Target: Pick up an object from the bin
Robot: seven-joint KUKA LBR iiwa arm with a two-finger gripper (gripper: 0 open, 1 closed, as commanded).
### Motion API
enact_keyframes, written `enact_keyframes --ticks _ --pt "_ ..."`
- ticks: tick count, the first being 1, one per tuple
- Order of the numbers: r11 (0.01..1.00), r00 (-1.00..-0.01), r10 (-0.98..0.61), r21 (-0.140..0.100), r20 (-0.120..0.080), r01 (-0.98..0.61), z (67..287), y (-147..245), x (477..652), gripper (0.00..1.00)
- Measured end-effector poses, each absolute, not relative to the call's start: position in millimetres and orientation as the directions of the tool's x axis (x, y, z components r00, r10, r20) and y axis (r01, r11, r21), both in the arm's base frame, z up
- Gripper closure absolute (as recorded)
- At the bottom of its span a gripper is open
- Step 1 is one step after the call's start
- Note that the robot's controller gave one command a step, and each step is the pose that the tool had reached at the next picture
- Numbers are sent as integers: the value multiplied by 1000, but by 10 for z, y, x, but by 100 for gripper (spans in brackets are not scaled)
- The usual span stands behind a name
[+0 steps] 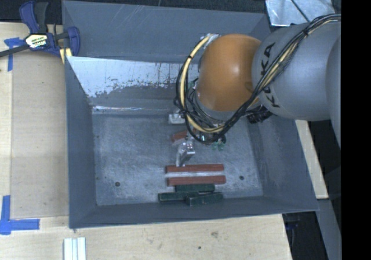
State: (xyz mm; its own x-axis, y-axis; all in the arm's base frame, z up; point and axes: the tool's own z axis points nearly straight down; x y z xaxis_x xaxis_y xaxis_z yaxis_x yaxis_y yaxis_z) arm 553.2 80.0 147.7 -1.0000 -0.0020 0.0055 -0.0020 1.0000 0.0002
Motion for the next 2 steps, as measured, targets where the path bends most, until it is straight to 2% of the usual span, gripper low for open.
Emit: enact_keyframes --ticks 1,2 --pt "1000 -1000 0 1 -3 0 1523 796 5552 0" --pt "998 -998 -69 9 1 -69 750 206 5184 0"
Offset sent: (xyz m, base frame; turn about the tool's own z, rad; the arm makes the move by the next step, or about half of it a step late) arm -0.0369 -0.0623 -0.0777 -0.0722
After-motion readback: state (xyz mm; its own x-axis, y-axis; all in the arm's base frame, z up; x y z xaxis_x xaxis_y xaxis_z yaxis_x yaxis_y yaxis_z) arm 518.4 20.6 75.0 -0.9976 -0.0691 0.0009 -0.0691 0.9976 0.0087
